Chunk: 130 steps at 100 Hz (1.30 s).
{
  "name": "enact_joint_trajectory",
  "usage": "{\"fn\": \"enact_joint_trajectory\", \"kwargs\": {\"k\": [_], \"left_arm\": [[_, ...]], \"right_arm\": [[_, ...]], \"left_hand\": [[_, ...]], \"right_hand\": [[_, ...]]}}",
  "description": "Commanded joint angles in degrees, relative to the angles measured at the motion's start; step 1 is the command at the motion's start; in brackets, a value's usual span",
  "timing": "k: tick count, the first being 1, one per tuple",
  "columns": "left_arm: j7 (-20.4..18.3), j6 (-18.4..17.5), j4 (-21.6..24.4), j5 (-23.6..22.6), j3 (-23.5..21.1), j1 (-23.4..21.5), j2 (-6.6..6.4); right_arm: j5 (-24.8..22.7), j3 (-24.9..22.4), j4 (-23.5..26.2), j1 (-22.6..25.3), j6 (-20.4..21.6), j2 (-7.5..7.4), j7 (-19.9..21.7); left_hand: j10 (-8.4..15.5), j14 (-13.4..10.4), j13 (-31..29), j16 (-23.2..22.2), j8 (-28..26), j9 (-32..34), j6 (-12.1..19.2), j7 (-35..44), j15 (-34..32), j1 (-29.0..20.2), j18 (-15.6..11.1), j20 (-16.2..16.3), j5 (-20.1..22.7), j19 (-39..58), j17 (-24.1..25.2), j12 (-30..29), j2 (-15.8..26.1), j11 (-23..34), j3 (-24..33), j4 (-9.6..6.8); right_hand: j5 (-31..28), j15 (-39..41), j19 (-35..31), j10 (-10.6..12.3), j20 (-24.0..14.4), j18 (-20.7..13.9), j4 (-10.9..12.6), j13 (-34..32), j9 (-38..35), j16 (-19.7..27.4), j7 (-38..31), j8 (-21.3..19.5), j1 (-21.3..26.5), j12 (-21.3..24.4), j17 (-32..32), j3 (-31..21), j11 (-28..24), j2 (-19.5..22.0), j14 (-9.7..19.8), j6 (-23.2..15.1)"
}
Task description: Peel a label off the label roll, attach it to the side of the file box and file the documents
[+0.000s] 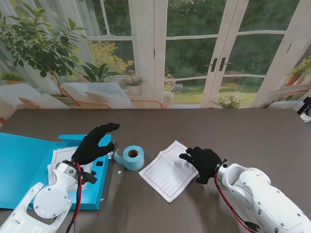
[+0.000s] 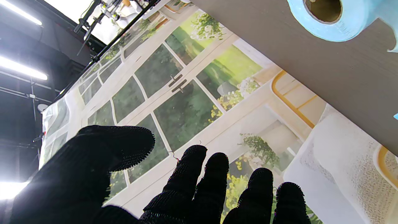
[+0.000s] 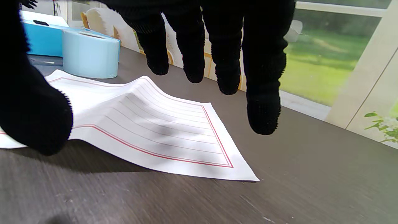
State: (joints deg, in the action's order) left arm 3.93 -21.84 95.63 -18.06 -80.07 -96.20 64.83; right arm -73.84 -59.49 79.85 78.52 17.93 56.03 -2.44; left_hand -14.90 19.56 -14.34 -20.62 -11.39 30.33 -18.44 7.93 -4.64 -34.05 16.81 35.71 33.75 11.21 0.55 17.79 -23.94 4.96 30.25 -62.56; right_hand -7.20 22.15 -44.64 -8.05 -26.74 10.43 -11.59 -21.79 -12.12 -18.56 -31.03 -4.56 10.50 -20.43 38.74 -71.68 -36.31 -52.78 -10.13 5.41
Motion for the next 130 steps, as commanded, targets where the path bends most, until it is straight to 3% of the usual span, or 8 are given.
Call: {"fn": "enact_joint_trajectory", "kwargs": {"k": [1,60,85,105,113,123,130], "left_arm": [[-1.22,0.17,0.51,0.17,-0.09,-0.17,0.08],[-1.57,0.66,0.81,0.8,-0.01,-0.07,0.08],[-1.7,1.02,1.16,1.35,-0.04,-0.26,0.12],[-1.46,1.14,1.61,1.63,-0.45,-0.8,0.2],[-1.48,1.24,1.7,1.89,-0.47,-0.86,0.22],[-1.73,1.29,1.7,2.03,-0.46,-0.83,0.17],[-1.96,1.4,1.76,2.3,-0.47,-0.87,0.15]], "right_arm": [[-0.61,1.36,-1.05,-0.19,-0.67,0.23,-0.11],[1.65,9.29,-6.4,-4.4,-7.89,0.62,-3.02],[3.31,11.63,-7.61,-4.78,-8.98,0.84,-3.8],[4.45,12.51,-8.89,-5.22,-8.6,0.93,-4.45],[5.32,12.6,-9.53,-5.31,-8.43,1.11,-5.19],[6.26,12.78,-10.23,-5.43,-8.17,1.3,-5.9],[6.44,12.91,-10.62,-5.52,-7.87,1.32,-6.43]], "left_hand": [[0.72,-0.2,0.6,0.52,-0.03,1.23,0.49,-1.07,0.75,-0.38,-0.73,0.6,0.69,-1.74,1.33,-0.44,-0.2,-0.74,-0.04,-2.28],[0.54,0.13,0.24,0.46,-0.12,1.47,0.43,-0.98,0.69,-0.42,-0.53,0.56,1.08,-1.76,1.21,-0.42,0.09,-0.72,-0.09,-2.26],[0.47,0.37,0.02,0.43,-0.09,1.56,0.48,-1.06,0.64,-0.4,-0.32,0.54,1.06,-1.77,1.21,-0.42,0.34,-0.74,-0.15,-2.19],[0.4,0.56,-0.04,0.43,-0.12,1.59,0.41,-1.03,0.66,-0.4,-0.25,0.53,1.22,-1.79,1.25,-0.43,0.7,-0.77,-0.22,-2.08],[0.34,0.51,-0.08,0.43,-0.09,1.57,0.41,-1.11,0.65,-0.35,-0.21,0.52,1.15,-1.82,1.33,-0.45,0.94,-0.82,-0.29,-2.01],[0.42,0.54,-0.12,0.43,-0.09,1.57,0.36,-1.12,0.64,-0.25,-0.23,0.52,1.25,-1.82,1.33,-0.45,1.22,-0.83,-0.44,-1.87],[0.3,0.6,-0.14,0.43,-0.08,1.59,0.37,-1.17,0.64,-0.26,-0.19,0.52,1.2,-1.83,1.36,-0.45,1.42,-0.83,-0.5,-1.77]], "right_hand": [[2.36,0.61,-0.4,0.69,-0.81,-0.82,-1.69,0.94,2.29,0.24,1.51,1.16,-3.11,-0.09,-35.16,-2.12,-1.49,-3.63,-0.05,2.18],[1.78,2.6,-4.4,1.11,0.12,-0.44,-1.57,-3.07,-0.25,-0.02,-0.63,0.08,-1.87,-0.24,-33.63,-2.82,-3.8,-3.61,-1.23,3.53],[2.18,2.91,-5.94,0.96,1.33,-0.32,-1.04,-4.08,-1.53,-0.1,-2.45,-0.4,-1.38,-0.12,-33.5,-1.62,-4.81,0.86,-1.64,2.98],[2.17,3.34,-7.16,1.14,2.39,-0.17,0.17,-5.1,-1.99,-0.24,-2.95,-0.35,-1.06,0.02,-33.01,1.15,-5.32,12.24,-1.74,2.57],[2.22,3.58,-7.5,1.32,2.57,-0.13,1.06,-5.71,-2.26,-0.33,-3.75,-0.71,-1.62,0.03,-32.77,2.37,-5.58,20.54,-1.76,2.07],[2.23,3.98,-7.95,1.32,2.61,-0.11,2.28,-6.34,-2.56,-0.45,-4.69,-1.18,-2.46,-0.03,-32.27,2.52,-6.07,27.88,-1.48,2.27],[2.32,4.41,-8.42,1.39,2.61,-0.11,2.88,-6.96,-2.76,-0.51,-5.02,-1.36,-3.48,-0.1,-31.74,1.15,-6.52,29.46,-1.45,2.43]]}}
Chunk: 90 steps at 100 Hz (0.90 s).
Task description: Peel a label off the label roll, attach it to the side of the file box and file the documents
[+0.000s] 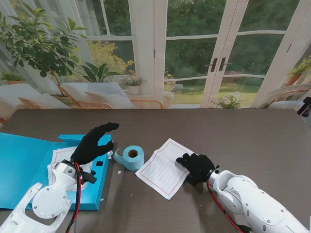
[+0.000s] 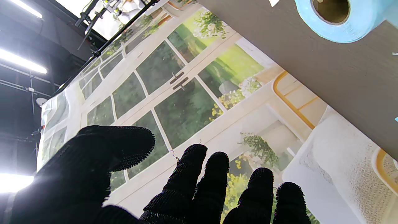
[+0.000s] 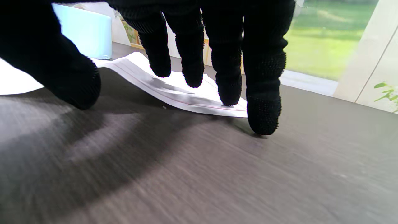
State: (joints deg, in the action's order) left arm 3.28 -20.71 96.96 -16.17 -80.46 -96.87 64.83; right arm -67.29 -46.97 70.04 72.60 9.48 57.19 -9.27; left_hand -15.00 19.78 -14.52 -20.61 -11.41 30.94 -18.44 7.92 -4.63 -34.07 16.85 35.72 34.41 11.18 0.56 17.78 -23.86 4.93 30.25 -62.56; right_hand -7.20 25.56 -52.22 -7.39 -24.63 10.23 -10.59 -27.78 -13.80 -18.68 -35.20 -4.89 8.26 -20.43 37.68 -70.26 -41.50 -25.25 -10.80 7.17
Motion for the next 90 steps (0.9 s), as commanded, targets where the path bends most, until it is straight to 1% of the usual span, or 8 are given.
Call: {"fn": "enact_joint_trajectory", "kwargs": {"k": [1,11,34,56,66,72,75,90], "left_arm": [[-1.35,0.3,0.46,0.46,-0.07,-0.2,0.14],[-1.62,0.6,0.69,0.74,-0.13,-0.36,0.11],[-1.89,0.85,0.84,1.69,-0.03,-0.44,0.15],[-2.45,1.04,0.6,2.87,0.32,-0.23,0.14],[-2.87,1.3,0.54,3.39,0.49,-0.12,0.1],[-2.9,1.36,0.52,3.62,0.6,-0.05,0.12],[-2.92,1.39,0.52,3.74,0.65,-0.04,0.12],[-3.16,1.82,0.69,4.21,0.78,-0.08,0.12]], "right_arm": [[-0.1,0.43,-0.86,0.37,0.63,0.17,0.32],[0.42,0.98,-1.61,-0.04,0.91,0.29,-0.6],[2.28,2.34,-3.33,-0.88,0.7,0.92,-3.44],[4.26,2.09,-3.67,-0.47,0.71,1.83,-6.14],[6.17,1.6,-3.72,-0.01,0.78,2.6,-7.51],[8.38,0.75,-3.35,0.76,0.62,3.27,-7.49],[9.58,0.33,-3.23,1.1,0.91,3.6,-7.38],[12.86,0.51,-4.58,1.3,0.67,5.32,-12.15]], "left_hand": [[0.46,0.37,0.07,0.43,-0.05,0.92,0.39,-1.17,0.65,-0.24,-0.25,0.51,0.52,-1.81,1.38,-0.45,1.36,-0.83,-0.5,-1.76],[0.33,0.46,0.16,0.44,-0.04,0.89,0.33,-1.21,0.68,-0.09,-0.26,0.5,0.59,-1.85,1.51,-0.48,1.74,-0.87,-0.67,-1.6],[0.09,0.46,0.2,0.46,-0.02,0.86,0.22,-1.31,0.69,0.01,-0.27,0.52,0.82,-1.89,1.68,-0.53,2.67,-0.93,-0.98,-1.15],[-0.09,0.62,0.07,0.47,-0.03,0.93,0.01,-1.31,0.65,0.07,-0.07,0.54,1.28,-1.9,1.75,-0.55,3.62,-0.93,-1.18,-0.81],[-0.18,0.64,0.17,0.49,-0.01,0.91,-0.06,-1.39,0.69,0.08,-0.06,0.56,1.35,-1.89,1.77,-0.58,3.86,-0.95,-1.2,-0.74],[-0.16,0.65,0.1,0.47,0.02,0.91,-0.02,-1.48,0.66,0.07,-0.04,0.58,1.31,-1.87,1.74,-0.59,3.96,-0.94,-1.22,-0.7],[-0.18,0.6,0.13,0.48,0.01,0.92,-0.08,-1.46,0.67,0.1,-0.07,0.59,1.42,-1.85,1.72,-0.59,4.09,-0.94,-1.25,-0.67],[-0.33,0.71,0.18,0.48,0.03,0.85,-0.17,-1.57,0.68,0.12,-0.06,0.64,1.38,-1.82,1.71,-0.62,4.36,-0.96,-1.33,-0.54]], "right_hand": [[2.33,1.05,-0.91,0.76,0.53,0.07,1.9,-1.0,-1.08,-0.38,-0.87,-1.05,-1.56,-0.1,-30.64,-0.73,-1.37,2.01,-0.78,0.72],[2.27,1.55,-1.5,0.89,0.66,0.02,1.77,-1.79,-1.68,-0.4,-1.41,-1.34,-2.64,-0.23,-30.14,-2.08,-1.87,4.96,-0.55,0.48],[2.24,2.75,-2.81,1.0,0.91,-0.17,1.83,-3.33,-3.07,-0.42,-4.02,-2.7,-1.5,-0.64,-29.35,1.64,-2.85,11.86,0.28,0.75],[2.2,3.57,-4.04,1.12,1.24,0.15,2.01,-5.58,-5.96,-0.44,-8.79,-5.33,-2.67,-0.9,-27.98,2.84,-3.12,13.11,0.44,-1.33],[2.37,3.75,-5.06,1.63,1.61,0.56,2.0,-7.52,-9.28,-0.38,-15.39,-9.1,-1.18,-1.1,-26.58,-0.88,-2.82,7.52,0.18,-3.39],[1.34,3.65,-5.97,1.04,1.77,1.34,2.08,-8.97,-11.27,-0.3,-17.51,-10.48,2.99,-1.14,-24.81,-6.52,-2.5,-3.48,-0.14,-2.05],[-0.03,3.61,-6.57,1.04,1.67,1.63,1.94,-9.6,-12.36,-0.29,-17.93,-10.82,5.32,-1.18,-23.89,-7.47,-2.51,-6.37,-0.37,-2.03],[-16.68,4.98,-11.18,2.9,1.76,3.15,1.48,-19.56,-27.51,-1.03,-18.77,-13.94,10.89,-0.9,-16.73,-8.7,-1.14,-14.67,0.09,-5.29]]}}
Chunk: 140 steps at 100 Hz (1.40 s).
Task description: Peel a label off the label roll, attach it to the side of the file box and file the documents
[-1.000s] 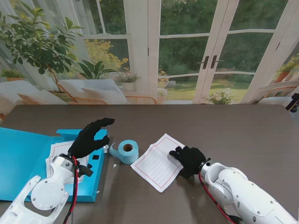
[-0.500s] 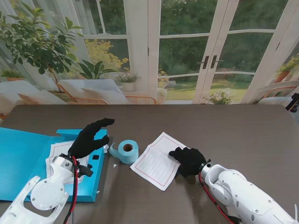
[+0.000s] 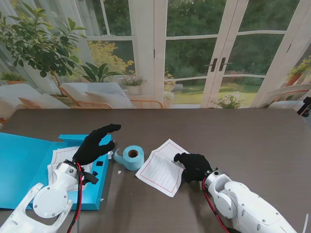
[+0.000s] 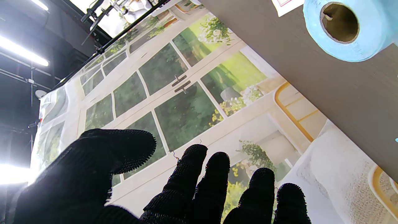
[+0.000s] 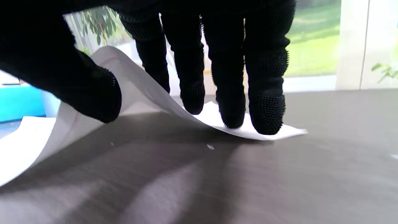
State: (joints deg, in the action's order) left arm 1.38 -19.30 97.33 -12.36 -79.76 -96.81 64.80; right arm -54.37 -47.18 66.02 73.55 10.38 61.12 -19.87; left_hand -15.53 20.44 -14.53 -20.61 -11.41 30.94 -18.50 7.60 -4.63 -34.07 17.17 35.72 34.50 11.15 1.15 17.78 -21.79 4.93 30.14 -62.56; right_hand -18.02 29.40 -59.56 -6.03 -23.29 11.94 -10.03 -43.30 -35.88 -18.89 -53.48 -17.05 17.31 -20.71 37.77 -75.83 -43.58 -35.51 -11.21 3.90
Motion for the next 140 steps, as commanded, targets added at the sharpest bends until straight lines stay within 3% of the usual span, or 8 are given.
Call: {"fn": "enact_joint_trajectory", "kwargs": {"k": [1,8,13,19,41,77,106,140], "left_arm": [[-1.27,0.45,0.34,0.43,0.09,-0.15,0.16],[-1.36,0.72,0.49,0.76,0.15,-0.22,0.18],[-1.41,0.94,0.6,1.01,0.2,-0.24,0.19],[-1.45,1.12,0.68,1.17,0.27,-0.25,0.2],[-1.44,1.33,1.07,1.66,0.15,-0.59,0.26],[-0.57,2.31,1.66,2.45,0.23,-1.0,0.56],[-0.76,3.35,1.27,3.12,1.13,-0.26,0.62],[-1.87,4.0,-0.68,4.96,2.8,2.08,0.65]], "right_arm": [[0.12,0.7,-0.59,0.37,-0.27,1.49,-1.76],[1.16,0.68,-0.97,0.37,-0.41,2.11,-3.42],[1.94,0.75,-1.14,0.31,-0.65,2.52,-4.15],[2.51,0.65,-0.94,0.36,-0.69,2.67,-3.87],[1.01,1.69,-2.32,-1.32,0.06,2.64,-6.52],[2.41,-2.74,1.79,-0.52,1.85,3.43,-6.97],[7.61,-8.72,7.04,2.12,5.26,4.0,-2.2],[11.44,-10.77,7.5,2.1,7.0,4.58,-0.59]], "left_hand": [[0.21,-0.01,0.18,0.48,0.03,0.88,-0.09,-1.25,0.68,0.1,-0.37,0.64,1.32,-1.8,1.12,-0.62,2.35,-0.94,-1.22,-0.53],[0.17,0.01,0.17,0.48,0.02,0.88,-0.21,-1.23,0.67,0.12,-0.38,0.67,1.49,-1.81,1.21,-0.63,2.59,-0.95,-1.27,-0.45],[0.01,-0.05,0.18,0.48,0.01,0.89,-0.2,-1.21,0.68,0.06,-0.41,0.69,1.63,-1.8,1.23,-0.64,2.55,-0.95,-1.24,-0.45],[0.08,-0.07,0.18,0.48,0.04,0.94,-0.21,-1.29,0.68,0.11,-0.39,0.72,1.57,-1.78,1.23,-0.65,2.78,-0.94,-1.26,-0.42],[-0.19,0.05,0.18,0.48,0.06,1.0,-0.49,-1.38,0.68,0.13,-0.33,0.81,1.76,-1.72,1.17,-0.68,3.27,-0.94,-1.39,-0.25],[-1.22,0.14,0.25,0.45,0.09,1.0,-1.11,-1.45,0.68,0.17,-0.37,0.89,2.14,-1.74,1.24,-0.74,4.14,-0.99,-1.58,0.07],[-1.8,0.05,0.41,0.43,0.19,0.69,-1.47,-1.76,0.69,0.04,-0.4,0.99,1.69,-1.69,1.21,-0.75,4.22,-1.01,-1.48,0.04],[-2.73,0.41,0.61,0.32,0.3,0.41,-1.77,-2.05,0.67,0.17,-0.44,1.14,1.18,-1.63,1.27,-0.69,4.76,-1.01,-1.67,0.2]], "right_hand": [[-7.2,1.14,-4.08,1.63,0.57,1.53,0.83,-4.66,-6.53,-0.88,-0.34,-2.01,1.94,-0.55,-16.47,-3.23,1.2,-4.94,0.57,-2.33],[-17.26,1.75,-6.46,3.01,1.04,1.71,0.43,-9.98,-14.49,-1.53,0.58,-2.44,2.47,0.16,-12.96,-3.19,2.69,-4.33,1.22,-5.16],[-20.82,1.65,-8.07,3.46,2.09,1.87,-5.73,-12.96,-18.2,-2.26,-2.54,5.65,3.74,0.13,-10.98,-2.69,3.86,-4.47,1.62,-6.68],[-23.78,1.53,-8.96,3.84,2.2,1.91,-7.96,-15.03,-21.07,-2.57,-3.88,8.83,4.58,0.19,-9.53,-2.77,4.76,-5.59,1.9,-8.12],[-33.82,5.55,-14.27,5.44,2.23,1.05,-10.95,-26.51,-34.92,-5.89,-10.91,16.3,8.24,-2.05,0.4,-6.63,7.18,-12.2,4.59,-12.03],[-33.86,25.62,-17.97,4.38,0.8,-2.11,-12.43,-32.1,-44.02,-15.27,-20.86,11.11,9.47,-12.66,12.53,-10.44,2.54,-12.88,7.0,-11.33],[-33.04,29.94,-17.49,3.49,-0.47,-1.6,-12.56,-31.91,-45.47,-16.43,-22.08,9.26,10.08,-14.71,14.61,-9.91,2.55,-12.21,6.33,-9.23],[-32.52,31.94,-17.34,3.24,-1.66,-2.25,-12.57,-31.89,-45.45,-17.14,-22.39,7.58,10.78,-16.2,15.63,-9.76,1.79,-11.97,5.93,-9.51]]}}
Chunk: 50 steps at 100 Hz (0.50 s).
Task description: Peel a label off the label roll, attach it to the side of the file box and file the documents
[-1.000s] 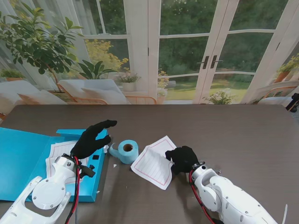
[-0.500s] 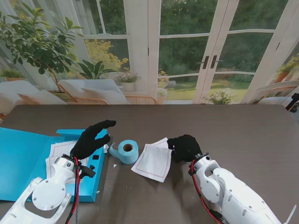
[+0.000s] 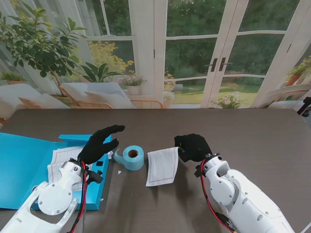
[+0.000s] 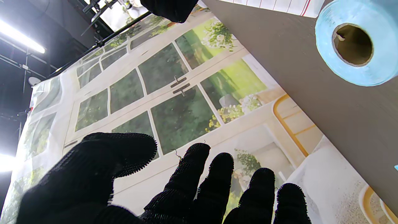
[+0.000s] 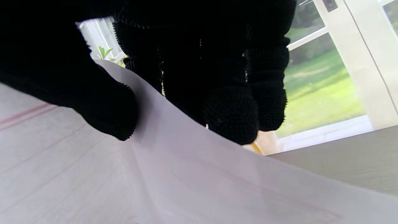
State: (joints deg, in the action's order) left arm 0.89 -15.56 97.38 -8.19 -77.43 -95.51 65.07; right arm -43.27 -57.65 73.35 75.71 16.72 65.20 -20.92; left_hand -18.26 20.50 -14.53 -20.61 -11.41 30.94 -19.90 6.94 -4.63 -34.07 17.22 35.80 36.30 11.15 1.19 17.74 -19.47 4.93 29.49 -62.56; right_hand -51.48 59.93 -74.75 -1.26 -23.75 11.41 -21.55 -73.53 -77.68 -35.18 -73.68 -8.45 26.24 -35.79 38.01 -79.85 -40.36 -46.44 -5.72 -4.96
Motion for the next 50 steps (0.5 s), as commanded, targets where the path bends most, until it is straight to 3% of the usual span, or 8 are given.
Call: {"fn": "enact_joint_trajectory", "kwargs": {"k": [1,14,31,50], "left_arm": [[-1.45,0.27,-0.84,0.92,0.55,0.9,0.38],[-2.54,0.87,-2.45,2.6,1.89,2.74,0.4],[-5.09,1.54,-4.63,4.0,3.59,5.31,0.11],[-8.14,1.42,-6.83,3.05,4.61,7.7,-0.61]], "right_arm": [[0.44,-0.36,0.16,-0.06,0.74,0.53,0.43],[1.31,-1.19,0.75,-0.12,1.42,0.71,0.48],[2.3,-2.48,2.27,-0.17,2.11,0.99,0.42],[3.13,-4.1,4.78,-0.4,3.36,1.23,0.4]], "left_hand": [[-0.02,0.35,0.59,0.31,0.3,0.39,-0.35,-1.39,0.65,0.16,-0.5,1.06,-0.62,-1.63,1.24,-0.65,2.45,-1.01,-1.02,0.21],[-0.4,0.47,0.9,0.21,0.58,-0.18,2.06,-1.98,0.68,0.26,-0.75,1.16,-1.81,-1.59,1.28,-0.56,2.42,-1.04,-1.16,0.37],[0.1,0.41,1.11,0.15,1.14,-0.85,2.49,-2.94,0.71,0.9,-0.81,1.32,-3.94,-1.52,1.4,-0.49,2.11,-1.13,-1.75,0.82],[1.18,-0.36,0.95,0.01,1.78,-1.53,1.64,-3.33,0.58,1.69,-1.06,1.57,-5.22,-1.28,1.03,-0.33,-2.05,-1.13,-1.8,0.5]], "right_hand": [[0.94,1.47,-2.15,-1.58,-1.24,-1.66,-1.05,-1.67,-3.65,-0.87,-2.19,-1.05,1.86,-1.13,15.43,-5.7,-1.42,-1.02,0.56,-0.63],[0.99,1.94,-2.02,-1.72,-1.66,-1.72,-0.99,-1.63,-3.76,-1.06,-2.09,-1.52,1.98,-1.29,15.73,-5.49,-1.45,-0.84,0.41,-0.2],[1.06,2.06,-1.94,-1.76,-2.08,-1.63,-0.96,-1.62,-3.75,-1.12,-2.12,-2.02,2.2,-1.37,15.93,-5.47,-1.42,-0.8,0.28,0.06],[1.15,2.1,-1.87,-2.04,-2.36,-1.57,-0.9,-1.59,-3.61,-1.15,-2.1,-2.36,2.51,-1.51,15.96,-5.26,-1.49,-0.63,0.2,0.33]]}}
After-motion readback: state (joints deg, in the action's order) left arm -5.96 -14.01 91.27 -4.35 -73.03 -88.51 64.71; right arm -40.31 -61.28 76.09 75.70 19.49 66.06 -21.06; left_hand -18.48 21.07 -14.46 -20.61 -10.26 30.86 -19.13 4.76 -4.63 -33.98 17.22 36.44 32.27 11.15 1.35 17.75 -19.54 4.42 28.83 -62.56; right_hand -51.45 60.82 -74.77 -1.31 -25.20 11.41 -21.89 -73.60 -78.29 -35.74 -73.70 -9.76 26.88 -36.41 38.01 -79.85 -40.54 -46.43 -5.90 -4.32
